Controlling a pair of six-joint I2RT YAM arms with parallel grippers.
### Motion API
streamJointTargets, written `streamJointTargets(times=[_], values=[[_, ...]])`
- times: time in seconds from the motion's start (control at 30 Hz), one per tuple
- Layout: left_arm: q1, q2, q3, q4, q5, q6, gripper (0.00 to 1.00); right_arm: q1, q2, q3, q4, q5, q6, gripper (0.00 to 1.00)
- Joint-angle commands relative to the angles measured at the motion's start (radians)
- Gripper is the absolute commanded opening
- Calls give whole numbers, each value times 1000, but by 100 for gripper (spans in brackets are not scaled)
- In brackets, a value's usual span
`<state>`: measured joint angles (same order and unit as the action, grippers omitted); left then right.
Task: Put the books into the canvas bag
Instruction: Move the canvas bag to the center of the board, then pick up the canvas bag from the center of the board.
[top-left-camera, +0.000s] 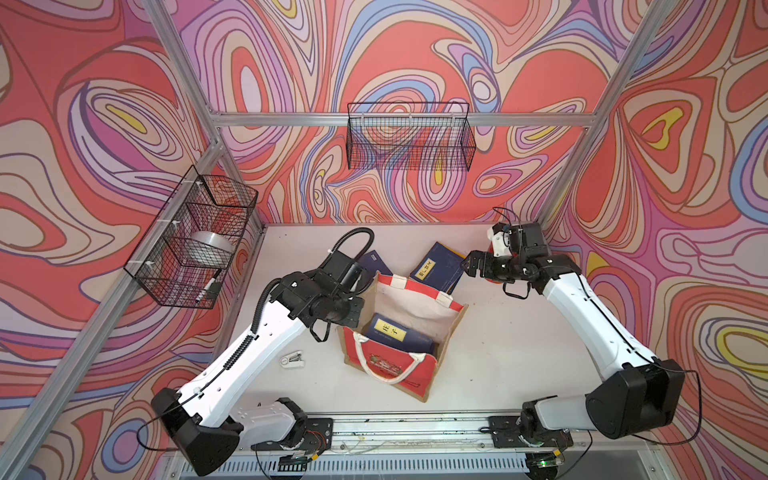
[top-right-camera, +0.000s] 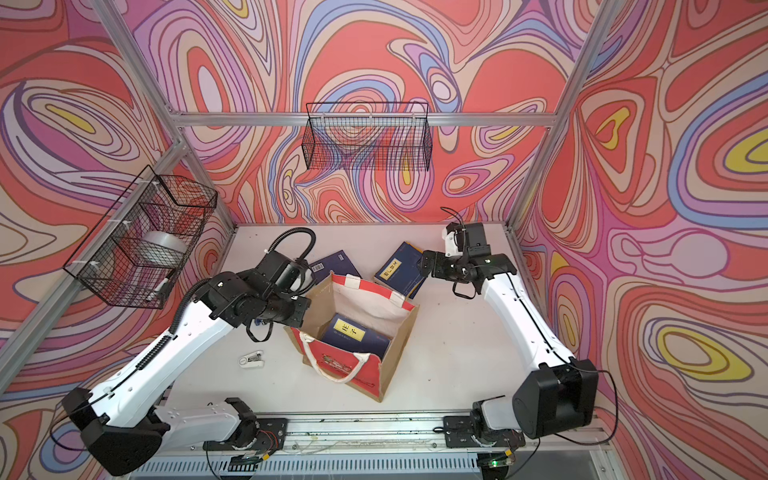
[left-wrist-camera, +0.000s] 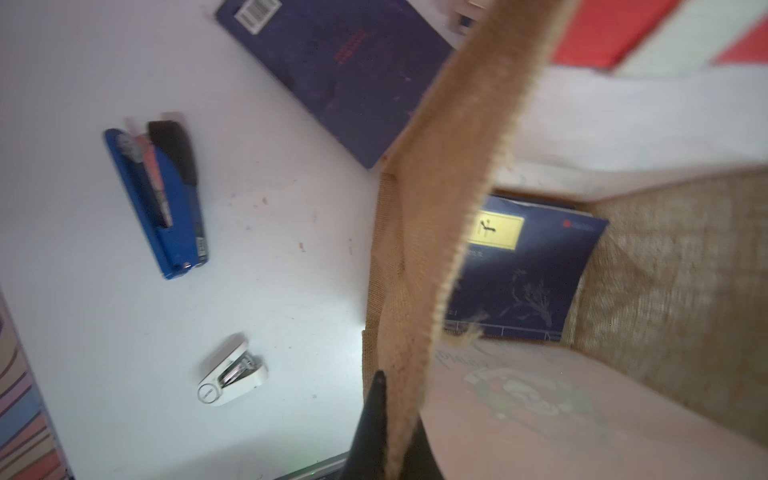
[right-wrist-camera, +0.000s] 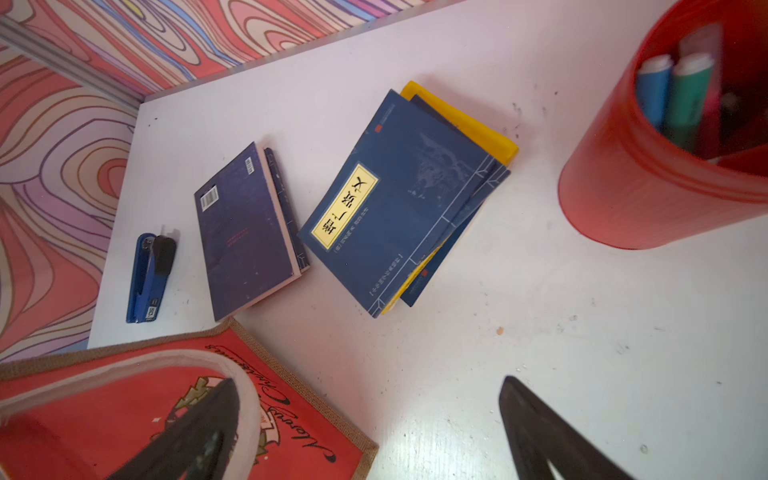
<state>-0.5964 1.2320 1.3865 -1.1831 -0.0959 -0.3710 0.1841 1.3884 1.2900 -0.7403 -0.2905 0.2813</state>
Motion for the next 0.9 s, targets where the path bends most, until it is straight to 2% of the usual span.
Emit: streamJointTargets(times=[0.0,0.13,0.3,0.5,0.57,0.7,0.87], values=[[64,-56,18,-55,-198,-82,0,68,-12,-39,56,-69,-19,98],[83,-59,19,-104,-329,-117,0,174,39,-84,130,-87,5,98],[101,-50,17,-88,-333,-96,0,342,128,-89,217,-92,27,98],[157,-79,15,-104,-404,-117,0,438,225,-86,321,-148,76,98],[169,-123,11,-63,-383,-93,0,460,264,-62,323,-144,81,98],[169,-244,3,105,-169,25,0,461,314,-20,336,-105,104,98],[170,-263,86,114,-149,95,0,460,422,113,266,15,58,98]])
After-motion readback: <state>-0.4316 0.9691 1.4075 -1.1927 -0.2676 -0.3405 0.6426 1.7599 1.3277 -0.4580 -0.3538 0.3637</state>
